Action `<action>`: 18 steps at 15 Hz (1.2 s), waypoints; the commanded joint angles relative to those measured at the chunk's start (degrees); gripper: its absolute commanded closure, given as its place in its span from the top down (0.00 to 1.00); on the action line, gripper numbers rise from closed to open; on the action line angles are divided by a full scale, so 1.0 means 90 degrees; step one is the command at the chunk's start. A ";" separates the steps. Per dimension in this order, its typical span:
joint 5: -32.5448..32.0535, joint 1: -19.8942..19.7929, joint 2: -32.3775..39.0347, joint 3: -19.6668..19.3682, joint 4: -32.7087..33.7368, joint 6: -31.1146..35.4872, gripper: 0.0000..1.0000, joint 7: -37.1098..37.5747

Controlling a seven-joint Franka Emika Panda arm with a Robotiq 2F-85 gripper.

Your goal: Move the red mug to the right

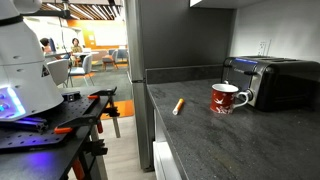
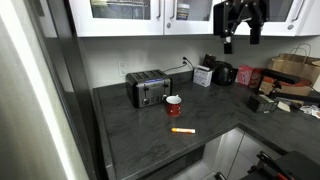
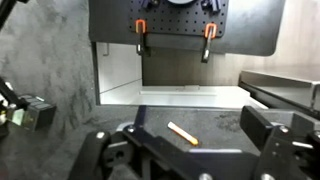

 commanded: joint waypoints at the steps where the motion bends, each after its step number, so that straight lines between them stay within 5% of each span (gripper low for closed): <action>1: 0.0131 -0.0129 0.0168 -0.0250 -0.0357 0.1422 1.00 0.0445; 10: 0.1108 -0.0612 0.2344 -0.0824 -0.0789 0.5236 1.00 0.1438; 18: 0.1863 -0.0607 0.4865 -0.1106 0.0358 0.5887 1.00 0.2151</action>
